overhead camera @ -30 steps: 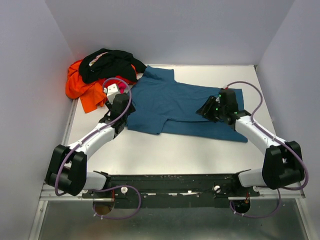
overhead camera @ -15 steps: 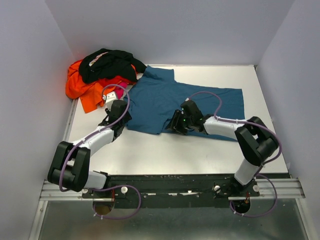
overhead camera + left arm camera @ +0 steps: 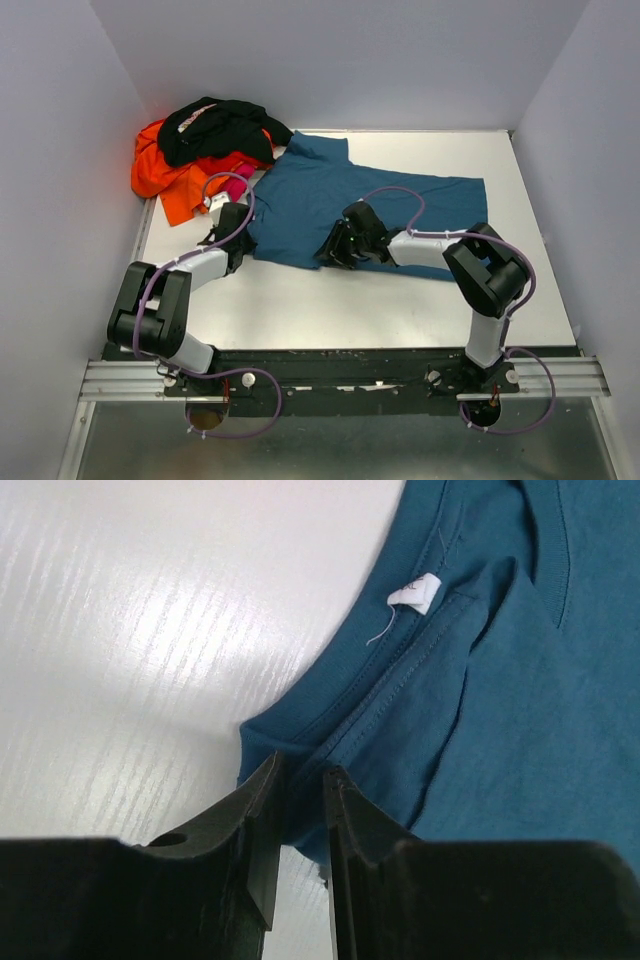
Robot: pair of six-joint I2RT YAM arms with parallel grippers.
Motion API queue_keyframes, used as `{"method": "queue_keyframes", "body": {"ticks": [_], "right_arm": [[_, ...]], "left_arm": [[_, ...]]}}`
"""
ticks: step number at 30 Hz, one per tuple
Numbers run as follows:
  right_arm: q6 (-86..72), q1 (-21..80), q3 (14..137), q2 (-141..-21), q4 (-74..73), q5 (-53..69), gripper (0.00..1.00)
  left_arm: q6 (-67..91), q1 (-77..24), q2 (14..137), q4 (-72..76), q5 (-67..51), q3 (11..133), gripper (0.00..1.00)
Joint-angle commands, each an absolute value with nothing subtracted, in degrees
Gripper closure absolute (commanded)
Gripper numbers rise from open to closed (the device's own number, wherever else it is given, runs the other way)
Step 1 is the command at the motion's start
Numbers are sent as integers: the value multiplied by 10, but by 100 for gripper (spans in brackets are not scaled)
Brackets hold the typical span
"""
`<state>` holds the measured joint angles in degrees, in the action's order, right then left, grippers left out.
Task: Fold and stack the t-shirts
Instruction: Fold the flattened tshirt in 1/3 of the way
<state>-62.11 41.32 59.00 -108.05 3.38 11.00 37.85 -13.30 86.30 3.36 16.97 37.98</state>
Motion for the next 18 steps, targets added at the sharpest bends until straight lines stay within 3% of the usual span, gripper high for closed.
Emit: {"method": "queue_keyframes", "body": {"ticks": [1, 5, 7, 10, 18], "right_arm": [[-642, 434, 615, -1105, 46, 126, 58], [-643, 435, 627, -1107, 43, 138, 84], [-643, 435, 627, -1100, 41, 140, 91], [-640, 434, 631, -1082, 36, 136, 97], [-618, 389, 719, -1098, -17, 144, 97]], "left_arm": [[391, -127, 875, 16, 156, 401, 68], [390, -127, 871, 18, 156, 397, 77], [390, -127, 869, 18, 160, 397, 78], [389, -127, 866, 18, 163, 397, 79], [382, -126, 856, 21, 168, 395, 80]]}}
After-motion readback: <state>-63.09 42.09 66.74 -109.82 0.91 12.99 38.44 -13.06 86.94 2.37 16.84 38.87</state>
